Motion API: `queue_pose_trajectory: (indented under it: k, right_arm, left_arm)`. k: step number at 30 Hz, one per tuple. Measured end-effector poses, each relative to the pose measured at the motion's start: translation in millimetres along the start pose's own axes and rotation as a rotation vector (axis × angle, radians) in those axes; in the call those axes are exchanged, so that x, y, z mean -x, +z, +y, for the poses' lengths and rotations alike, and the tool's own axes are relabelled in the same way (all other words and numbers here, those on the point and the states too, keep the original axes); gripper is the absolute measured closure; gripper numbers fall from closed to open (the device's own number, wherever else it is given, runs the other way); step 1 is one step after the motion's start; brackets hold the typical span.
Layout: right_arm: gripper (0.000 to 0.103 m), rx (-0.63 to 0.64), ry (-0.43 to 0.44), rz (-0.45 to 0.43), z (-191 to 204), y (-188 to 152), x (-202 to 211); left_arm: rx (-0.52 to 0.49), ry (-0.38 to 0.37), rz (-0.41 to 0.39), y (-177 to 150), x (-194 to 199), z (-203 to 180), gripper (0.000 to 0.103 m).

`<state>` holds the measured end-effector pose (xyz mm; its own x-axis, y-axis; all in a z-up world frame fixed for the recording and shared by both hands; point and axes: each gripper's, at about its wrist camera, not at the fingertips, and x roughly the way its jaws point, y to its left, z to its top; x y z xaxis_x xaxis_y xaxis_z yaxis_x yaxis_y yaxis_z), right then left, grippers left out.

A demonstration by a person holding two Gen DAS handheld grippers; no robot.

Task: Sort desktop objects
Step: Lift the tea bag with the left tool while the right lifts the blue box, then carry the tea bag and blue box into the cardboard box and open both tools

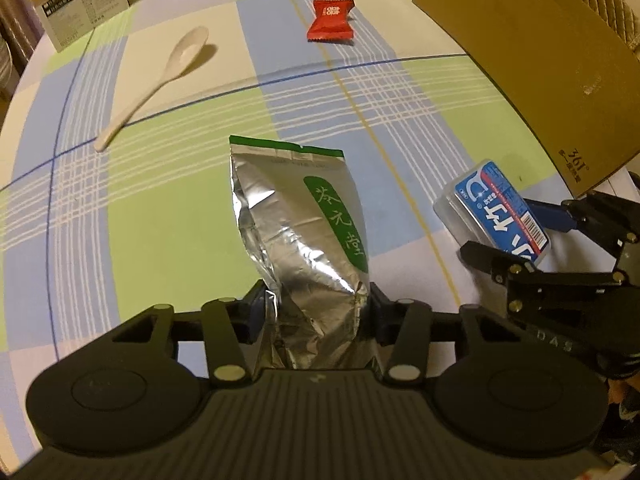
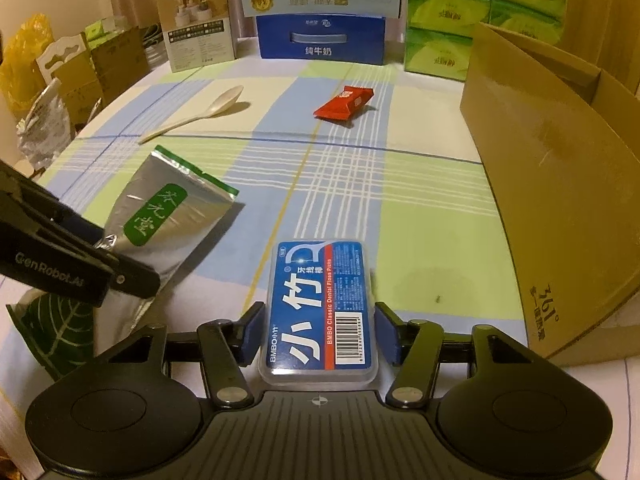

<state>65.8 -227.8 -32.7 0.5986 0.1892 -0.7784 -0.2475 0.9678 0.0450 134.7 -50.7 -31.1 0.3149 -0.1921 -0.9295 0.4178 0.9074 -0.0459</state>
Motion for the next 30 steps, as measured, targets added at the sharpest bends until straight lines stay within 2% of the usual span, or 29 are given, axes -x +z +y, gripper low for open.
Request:
queue_pose_trajectory:
  k: [6, 23, 30]
  right_arm:
    - [0.049, -0.004, 0.006, -0.039, 0, 3, 7]
    - [0.049, -0.035, 0.023, -0.066, -3, 5, 10]
    - [0.049, -0.043, 0.027, -0.109, -6, 7, 24]
  left_arm:
    - [0.005, 0.003, -0.031, -8, 12, 0, 0.06]
    - [-0.002, 0.002, -0.045, -12, 24, -8, 0.06]
    - [0.037, -0.023, -0.064, -12, 36, -5, 0.06]
